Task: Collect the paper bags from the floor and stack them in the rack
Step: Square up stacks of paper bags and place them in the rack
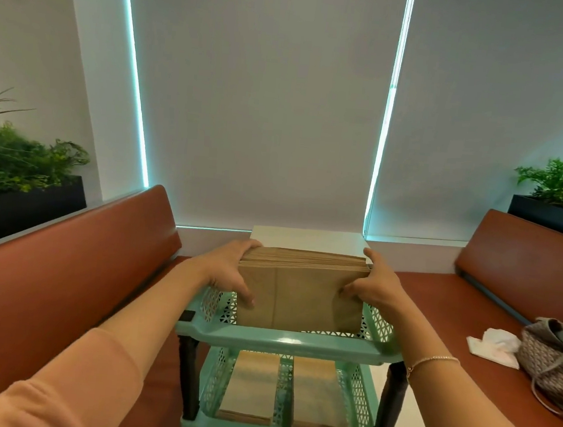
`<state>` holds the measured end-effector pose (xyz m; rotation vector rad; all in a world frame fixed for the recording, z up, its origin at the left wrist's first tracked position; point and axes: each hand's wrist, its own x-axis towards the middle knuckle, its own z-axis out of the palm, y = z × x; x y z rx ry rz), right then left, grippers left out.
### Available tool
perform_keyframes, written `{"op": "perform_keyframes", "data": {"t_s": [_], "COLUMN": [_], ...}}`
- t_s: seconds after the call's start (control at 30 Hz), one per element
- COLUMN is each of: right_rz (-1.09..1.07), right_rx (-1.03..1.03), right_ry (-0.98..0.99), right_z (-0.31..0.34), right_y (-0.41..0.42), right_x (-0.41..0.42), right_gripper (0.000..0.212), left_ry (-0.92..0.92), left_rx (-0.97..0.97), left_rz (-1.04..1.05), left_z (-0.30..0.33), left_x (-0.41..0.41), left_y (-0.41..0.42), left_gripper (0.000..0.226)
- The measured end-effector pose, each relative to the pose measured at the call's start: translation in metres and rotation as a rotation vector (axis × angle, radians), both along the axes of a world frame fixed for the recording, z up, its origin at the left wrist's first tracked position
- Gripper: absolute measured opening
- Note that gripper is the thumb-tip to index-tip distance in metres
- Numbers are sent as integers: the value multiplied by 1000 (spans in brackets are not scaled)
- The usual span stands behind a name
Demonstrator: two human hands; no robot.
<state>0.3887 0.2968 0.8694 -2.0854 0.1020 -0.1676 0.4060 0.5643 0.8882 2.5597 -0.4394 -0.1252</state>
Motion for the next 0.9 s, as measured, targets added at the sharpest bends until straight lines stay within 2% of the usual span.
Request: {"op": "perform_keyframes", "data": {"t_s": [0.17,0.37,0.4,0.5,0.53,0.63,0.73,0.9], "right_rz": [24,24,24,-17,17,260,392,388], "right_rx": [-57,-105,-214,-821,-934,-1092,-1147,-1060], "right_ry": [46,61,45,-76,-127,-228,-185,-109], "right_z": [1,0,2,14,18,21,21,27], "right_y": [-2,-2,0,17,26,60,74,61], "right_x": [4,10,9,-1,-4,-10,-10,-9], "right_gripper": [90,91,92,104,106,107,104,99], "left_ry": [74,-108,-122,-96,-93,-91,-99,-85], "left_rx": [154,472,476,412,406,406,413,390], "left_rz": [-24,-27,-27,-20,-20,-15,-28,-53], "left_z": [26,19,16,10,10,11,11,11], "left_x": [4,6,8,12,13,14,13,14], "left_y": [-4,-29,-31,-31,-31,-30,-30,-28], "left_gripper": [77,98,101,105,106,105,103,105]}}
